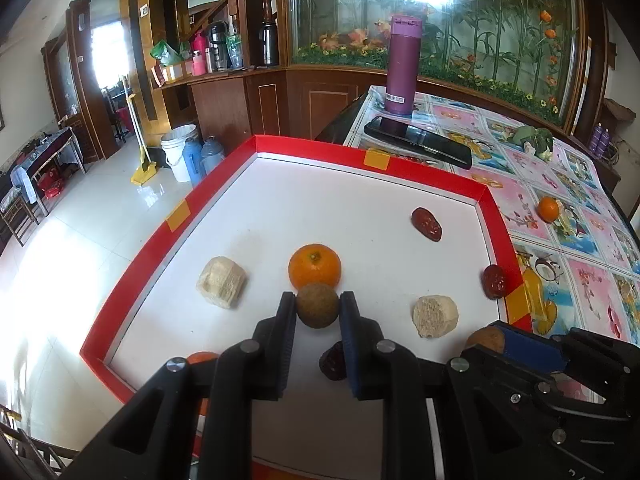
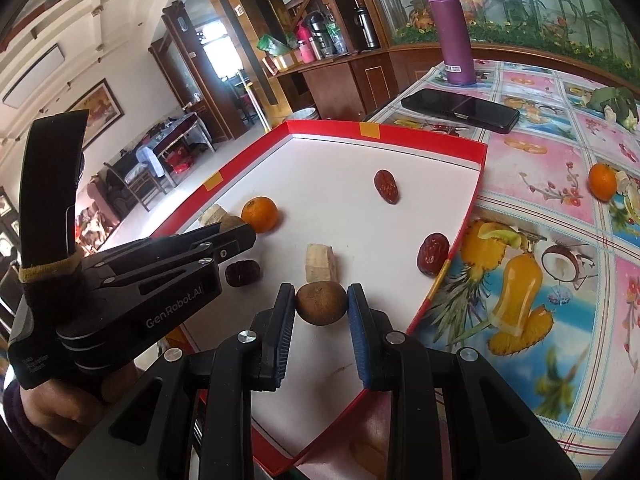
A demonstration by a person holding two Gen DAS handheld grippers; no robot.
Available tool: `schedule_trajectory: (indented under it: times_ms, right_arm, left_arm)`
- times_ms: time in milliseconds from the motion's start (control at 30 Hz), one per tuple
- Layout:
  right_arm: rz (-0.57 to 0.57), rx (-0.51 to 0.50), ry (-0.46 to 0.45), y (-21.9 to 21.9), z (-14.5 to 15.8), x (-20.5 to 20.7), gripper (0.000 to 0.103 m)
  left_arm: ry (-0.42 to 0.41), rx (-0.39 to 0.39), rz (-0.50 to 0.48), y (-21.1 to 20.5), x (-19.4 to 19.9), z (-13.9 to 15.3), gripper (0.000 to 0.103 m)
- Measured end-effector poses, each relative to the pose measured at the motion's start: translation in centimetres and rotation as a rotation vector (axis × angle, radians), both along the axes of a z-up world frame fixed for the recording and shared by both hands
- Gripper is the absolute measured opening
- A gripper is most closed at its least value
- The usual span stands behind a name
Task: Organize fruits
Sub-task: 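Lower both brown fruits into the tray beside the orange and open both tools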
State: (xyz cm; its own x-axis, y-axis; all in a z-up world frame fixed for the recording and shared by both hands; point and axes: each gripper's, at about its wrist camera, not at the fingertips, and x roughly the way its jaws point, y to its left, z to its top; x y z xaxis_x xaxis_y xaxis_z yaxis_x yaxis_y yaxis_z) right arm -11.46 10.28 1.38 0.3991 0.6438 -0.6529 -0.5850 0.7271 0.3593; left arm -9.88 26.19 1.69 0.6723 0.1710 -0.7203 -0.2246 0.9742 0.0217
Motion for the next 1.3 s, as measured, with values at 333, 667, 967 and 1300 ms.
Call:
schedule_trajectory:
  times_ms: [333,667,967,1300]
  right_arm:
    - [0.016,-0.011,0.016,0.2,-0.2,0.1,0.026]
    - [-0.043,0.001,0.037,-0.1,-0.3,1.7,0.026]
    - [-0.071,-0.002,0.055,-0.3,-0.4,3.5,0.026]
    - [-0.093,-0.002,0.073,0.1,-0.3,6.3,0.026]
  left_arm:
    - [0.021,0.016,-0.004,-0.2,0.2,-0.4,0.024]
    - [0.033,0.011,-0.01,0.2,1.6,-0.1,0.024]
    - [0.061,0.023,-0.009,0.4,2.6,-0.6,0.024]
    - [0.064,0.029,-0.01,0.5,2.8,-0.7,0.024]
